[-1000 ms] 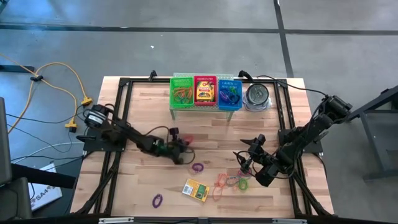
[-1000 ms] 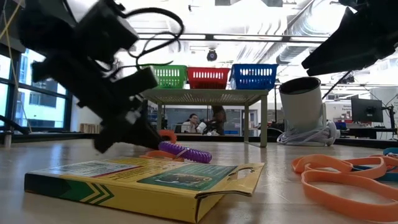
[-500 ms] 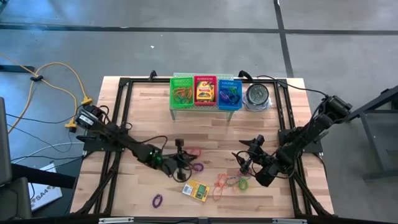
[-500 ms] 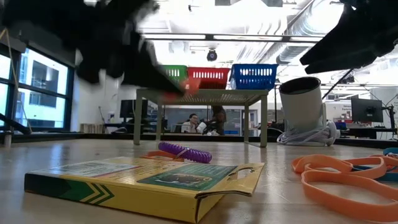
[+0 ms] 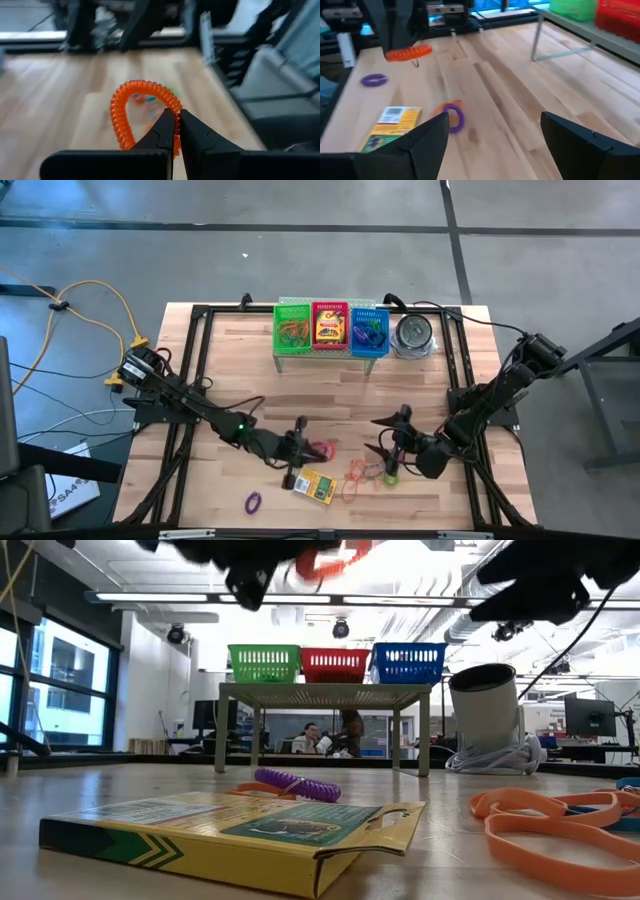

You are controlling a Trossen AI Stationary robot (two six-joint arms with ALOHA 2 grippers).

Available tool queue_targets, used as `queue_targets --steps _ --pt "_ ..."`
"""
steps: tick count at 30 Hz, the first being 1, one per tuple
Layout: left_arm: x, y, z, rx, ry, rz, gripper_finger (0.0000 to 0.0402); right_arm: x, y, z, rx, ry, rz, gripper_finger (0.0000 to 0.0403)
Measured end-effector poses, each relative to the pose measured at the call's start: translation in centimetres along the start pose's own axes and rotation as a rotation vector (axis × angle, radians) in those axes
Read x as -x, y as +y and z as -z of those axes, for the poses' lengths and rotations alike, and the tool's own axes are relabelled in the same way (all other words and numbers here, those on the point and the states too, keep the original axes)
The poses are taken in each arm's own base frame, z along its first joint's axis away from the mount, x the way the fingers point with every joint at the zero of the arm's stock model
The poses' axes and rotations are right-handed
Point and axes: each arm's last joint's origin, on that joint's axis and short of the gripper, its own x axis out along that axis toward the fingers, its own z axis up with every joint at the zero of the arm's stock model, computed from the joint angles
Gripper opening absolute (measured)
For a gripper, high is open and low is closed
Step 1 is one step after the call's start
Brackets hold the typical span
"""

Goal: Pick & Place Office Desk Supplies
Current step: Put the red spring keychain into the blue bin on the shelf

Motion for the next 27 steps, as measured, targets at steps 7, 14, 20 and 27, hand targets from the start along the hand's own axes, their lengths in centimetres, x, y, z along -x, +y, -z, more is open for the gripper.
queue_targets --steps 7,14,20,27 --pt "0.1 -0.5 -1.1 0.055 -0.093 0.152 0.0004 0.1 0.7 -0.9 0.109 -0.057 -0.057 0.0303" --pt "0.0 -0.3 -1.4 0.072 -0.117 0.151 0.0004 0.3 1.5 -2.6 0.368 -0.193 -0.103 0.0303" --pt "-0.2 -0.1 -1.3 0.075 -0.126 0.149 0.0004 0.3 1.7 -2.9 0.536 -0.227 -0.137 0.0303" --pt "-0.3 0.1 -1.3 0.083 -0.126 0.191 0.0004 -0.4 1.2 -3.1 0.479 -0.211 -0.158 0.0303"
